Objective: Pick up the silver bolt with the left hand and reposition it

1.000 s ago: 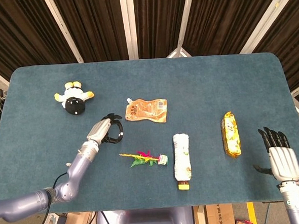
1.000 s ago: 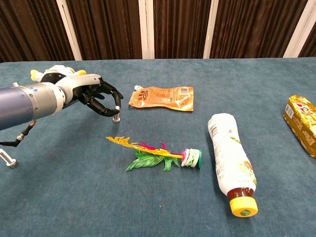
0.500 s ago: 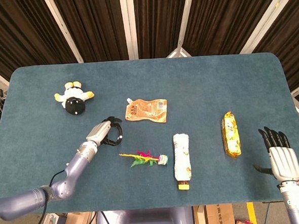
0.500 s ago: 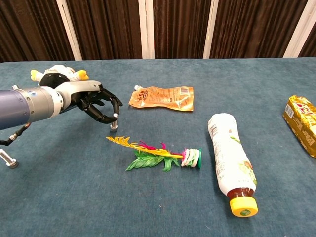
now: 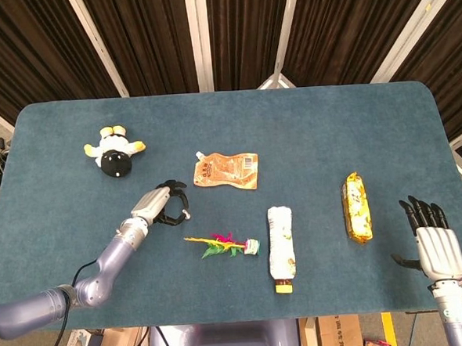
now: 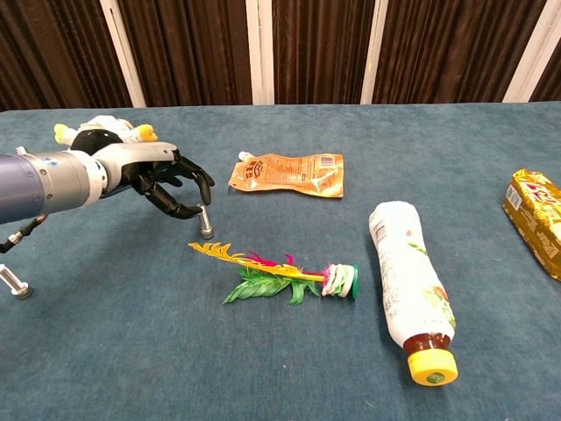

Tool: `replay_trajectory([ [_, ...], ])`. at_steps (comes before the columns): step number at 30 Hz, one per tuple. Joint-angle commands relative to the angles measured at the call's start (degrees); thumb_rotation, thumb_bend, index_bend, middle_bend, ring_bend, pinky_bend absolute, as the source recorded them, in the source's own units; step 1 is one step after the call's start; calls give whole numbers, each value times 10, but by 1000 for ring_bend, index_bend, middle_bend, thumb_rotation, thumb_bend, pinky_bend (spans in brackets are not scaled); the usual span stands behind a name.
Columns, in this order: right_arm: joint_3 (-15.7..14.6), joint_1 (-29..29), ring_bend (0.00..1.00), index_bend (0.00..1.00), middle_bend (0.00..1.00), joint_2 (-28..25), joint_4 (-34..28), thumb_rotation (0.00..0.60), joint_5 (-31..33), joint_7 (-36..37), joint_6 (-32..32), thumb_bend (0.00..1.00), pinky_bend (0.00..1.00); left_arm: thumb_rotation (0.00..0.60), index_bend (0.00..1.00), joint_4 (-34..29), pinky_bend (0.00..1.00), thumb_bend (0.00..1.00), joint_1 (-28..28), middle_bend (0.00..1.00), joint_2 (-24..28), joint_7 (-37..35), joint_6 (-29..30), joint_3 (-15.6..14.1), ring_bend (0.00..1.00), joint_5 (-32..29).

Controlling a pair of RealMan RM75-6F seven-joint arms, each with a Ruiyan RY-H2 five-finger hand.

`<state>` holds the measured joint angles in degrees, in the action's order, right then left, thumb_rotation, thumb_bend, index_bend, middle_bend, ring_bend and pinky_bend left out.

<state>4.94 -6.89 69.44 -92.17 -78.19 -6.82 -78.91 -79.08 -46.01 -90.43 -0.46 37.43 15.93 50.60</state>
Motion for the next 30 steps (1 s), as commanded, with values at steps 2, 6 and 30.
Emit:
replay_trajectory([
  [2, 0, 0, 62, 115, 68, 1, 0, 600, -1, -2, -1, 115, 0, 600, 387, -14, 0, 511, -1, 93, 11, -7, -5, 0, 0, 6],
  [6, -1, 0, 62, 115, 69, 1, -1, 600, -2, -5, -2, 115, 0, 600, 353, -45, 0, 509, -2, 90, 30, -12, -1, 4, 0, 28],
  [30, -10, -3, 62, 115, 68, 13, -3, 600, -15, -28, -1, 115, 0, 600, 307, -278, 0, 472, 242, 74, 202, 307, 538, -98, 0, 305],
])
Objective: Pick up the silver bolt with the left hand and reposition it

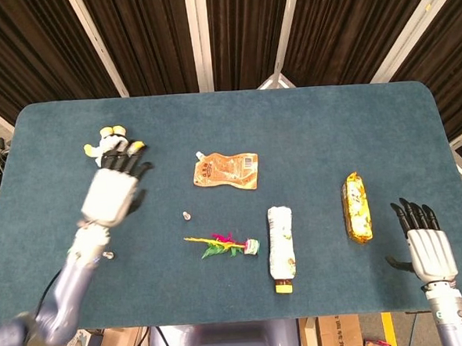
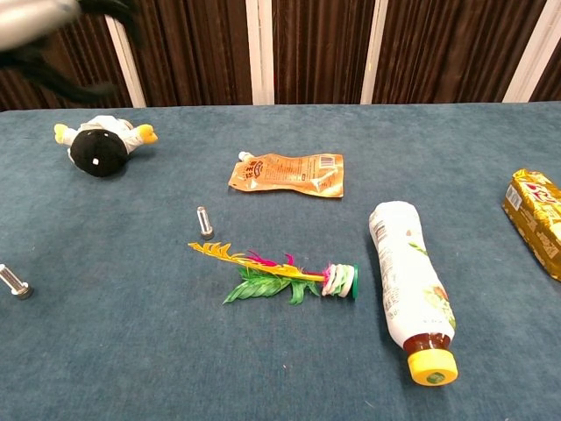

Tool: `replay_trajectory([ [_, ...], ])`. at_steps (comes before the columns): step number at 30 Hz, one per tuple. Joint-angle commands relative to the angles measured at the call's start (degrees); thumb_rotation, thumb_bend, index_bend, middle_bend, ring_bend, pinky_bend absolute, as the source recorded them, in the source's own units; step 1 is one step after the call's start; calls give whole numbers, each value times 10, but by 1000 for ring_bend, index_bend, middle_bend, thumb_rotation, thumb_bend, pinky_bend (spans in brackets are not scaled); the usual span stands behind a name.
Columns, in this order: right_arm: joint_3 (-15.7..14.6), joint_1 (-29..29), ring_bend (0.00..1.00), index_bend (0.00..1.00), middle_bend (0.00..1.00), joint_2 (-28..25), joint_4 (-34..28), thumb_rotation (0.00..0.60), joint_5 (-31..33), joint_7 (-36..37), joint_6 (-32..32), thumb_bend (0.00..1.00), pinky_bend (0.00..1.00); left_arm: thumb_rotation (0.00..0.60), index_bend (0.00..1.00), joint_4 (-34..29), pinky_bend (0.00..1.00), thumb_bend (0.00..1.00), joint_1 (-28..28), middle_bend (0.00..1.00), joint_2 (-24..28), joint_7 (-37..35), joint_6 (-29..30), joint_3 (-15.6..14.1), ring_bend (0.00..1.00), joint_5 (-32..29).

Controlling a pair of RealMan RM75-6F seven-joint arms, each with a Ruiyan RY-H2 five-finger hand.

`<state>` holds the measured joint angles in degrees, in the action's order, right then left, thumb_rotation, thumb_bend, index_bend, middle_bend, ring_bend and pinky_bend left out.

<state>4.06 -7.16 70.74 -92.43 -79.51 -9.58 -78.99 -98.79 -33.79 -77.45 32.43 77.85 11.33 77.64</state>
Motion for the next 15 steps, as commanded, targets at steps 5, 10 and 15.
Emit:
replay_trajectory([
  [5, 1, 2, 62, 114, 69, -4, 0, 600, -6, 2, -8, 115, 0, 600, 271, -62, 0, 361, 196, 24, 121, -103, 185, -94, 0, 30],
  [10, 2, 4, 62, 112, 69, -8, -2, 600, -14, 4, -19, 115, 0, 600, 211, -63, 0, 328, 239, 3, 161, -146, 191, -127, 0, 25],
  [15, 1, 7, 62, 111, 69, -12, 0, 600, -32, 3, -36, 115, 0, 600, 196, -78, 0, 329, 266, 0, 194, -153, 179, -145, 0, -2],
])
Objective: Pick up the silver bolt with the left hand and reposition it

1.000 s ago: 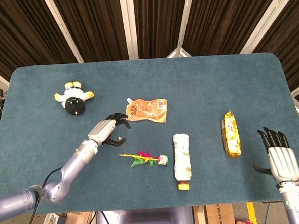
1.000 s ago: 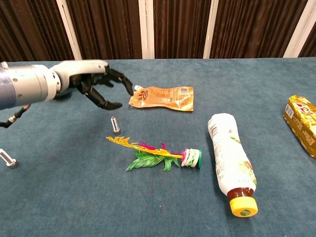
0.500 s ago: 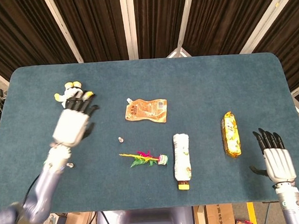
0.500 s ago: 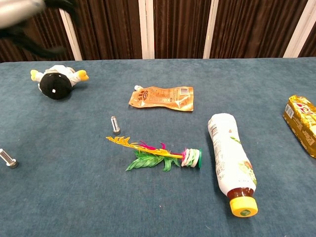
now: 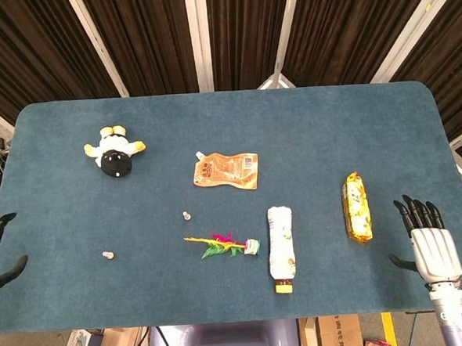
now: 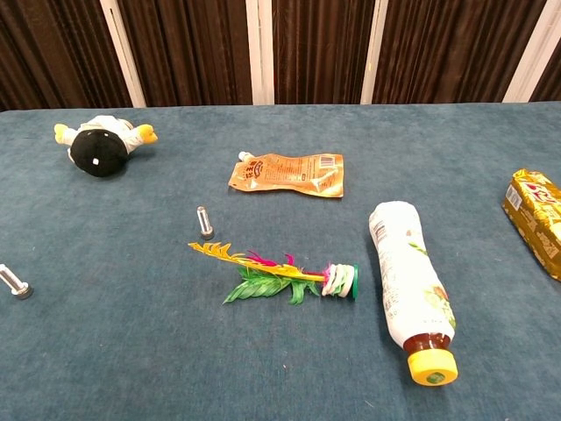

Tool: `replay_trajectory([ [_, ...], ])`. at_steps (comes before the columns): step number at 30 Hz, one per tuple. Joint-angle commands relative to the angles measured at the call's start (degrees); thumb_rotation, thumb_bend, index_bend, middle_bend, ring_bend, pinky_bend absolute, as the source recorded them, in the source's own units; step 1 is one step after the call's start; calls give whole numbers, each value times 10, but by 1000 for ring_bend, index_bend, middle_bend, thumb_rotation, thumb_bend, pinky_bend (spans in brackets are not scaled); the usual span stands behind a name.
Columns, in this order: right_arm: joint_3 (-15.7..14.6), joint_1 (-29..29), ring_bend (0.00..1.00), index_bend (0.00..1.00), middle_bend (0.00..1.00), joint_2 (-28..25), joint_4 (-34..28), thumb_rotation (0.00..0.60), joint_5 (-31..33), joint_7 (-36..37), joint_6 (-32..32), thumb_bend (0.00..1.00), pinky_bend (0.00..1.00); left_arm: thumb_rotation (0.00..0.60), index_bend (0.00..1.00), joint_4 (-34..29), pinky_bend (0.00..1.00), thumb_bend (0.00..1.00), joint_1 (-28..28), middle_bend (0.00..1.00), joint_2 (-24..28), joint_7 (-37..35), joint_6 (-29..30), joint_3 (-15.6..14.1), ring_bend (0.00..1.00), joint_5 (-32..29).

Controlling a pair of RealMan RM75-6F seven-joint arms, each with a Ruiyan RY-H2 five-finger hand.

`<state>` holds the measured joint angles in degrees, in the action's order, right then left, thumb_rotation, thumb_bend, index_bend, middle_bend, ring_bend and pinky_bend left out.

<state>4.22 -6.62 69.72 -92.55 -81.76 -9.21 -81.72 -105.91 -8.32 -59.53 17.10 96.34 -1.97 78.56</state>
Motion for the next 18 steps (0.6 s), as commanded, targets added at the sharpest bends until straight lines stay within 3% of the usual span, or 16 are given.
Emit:
replay_trajectory([
  [1, 0, 2, 62, 111, 69, -2, 2, 600, -14, 0, -13, 114, 0, 600, 196, -7, 0, 329, 14, 1, 18, -1, -11, -14, 0, -12],
  [18, -3, 12, 62, 105, 68, -3, 4, 600, -57, 5, -57, 114, 0, 600, 196, 52, 0, 336, 19, 5, 9, -100, -47, -3, 0, 23],
])
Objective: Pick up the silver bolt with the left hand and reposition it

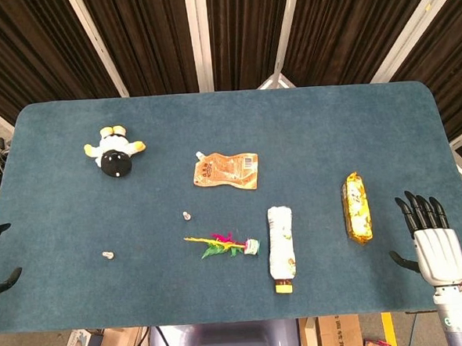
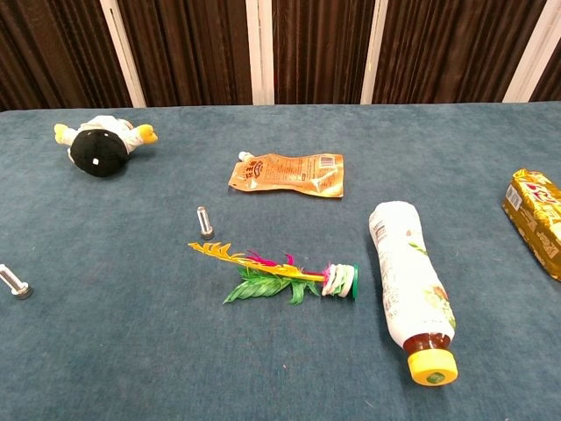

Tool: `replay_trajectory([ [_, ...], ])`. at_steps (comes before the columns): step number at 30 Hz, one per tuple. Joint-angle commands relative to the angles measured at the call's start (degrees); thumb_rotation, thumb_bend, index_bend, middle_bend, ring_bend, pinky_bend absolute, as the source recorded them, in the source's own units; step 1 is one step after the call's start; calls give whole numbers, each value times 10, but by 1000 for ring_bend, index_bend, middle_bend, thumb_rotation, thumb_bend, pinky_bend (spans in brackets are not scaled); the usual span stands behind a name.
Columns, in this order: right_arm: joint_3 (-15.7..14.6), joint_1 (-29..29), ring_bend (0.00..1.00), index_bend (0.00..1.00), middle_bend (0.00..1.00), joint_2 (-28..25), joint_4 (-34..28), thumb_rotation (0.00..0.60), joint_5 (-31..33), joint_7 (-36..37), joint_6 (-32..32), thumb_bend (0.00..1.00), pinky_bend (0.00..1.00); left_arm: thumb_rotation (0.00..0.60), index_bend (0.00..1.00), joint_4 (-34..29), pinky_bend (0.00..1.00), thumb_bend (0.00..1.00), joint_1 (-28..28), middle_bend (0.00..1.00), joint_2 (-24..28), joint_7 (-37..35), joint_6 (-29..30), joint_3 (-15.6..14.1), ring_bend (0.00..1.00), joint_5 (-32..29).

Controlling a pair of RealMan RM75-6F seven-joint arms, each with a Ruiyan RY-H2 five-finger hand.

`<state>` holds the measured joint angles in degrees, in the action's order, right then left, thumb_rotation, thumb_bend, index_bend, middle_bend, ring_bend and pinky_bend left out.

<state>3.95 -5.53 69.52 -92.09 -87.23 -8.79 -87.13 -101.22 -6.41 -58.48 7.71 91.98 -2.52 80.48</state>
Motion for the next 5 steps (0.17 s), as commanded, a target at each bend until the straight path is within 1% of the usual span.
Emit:
replay_trajectory([
  [1, 0, 2, 62, 105, 68, -1, -1, 600, -3, 1, -4, 114, 0, 600, 196, 7, 0, 336, 0, 5, -2, -8, -2, 4, 0, 8],
  [5, 1, 4, 62, 106, 68, -2, -4, 600, -7, 2, -11, 114, 0, 600, 196, 19, 0, 336, 3, 5, -7, -14, 5, 9, 0, 19],
])
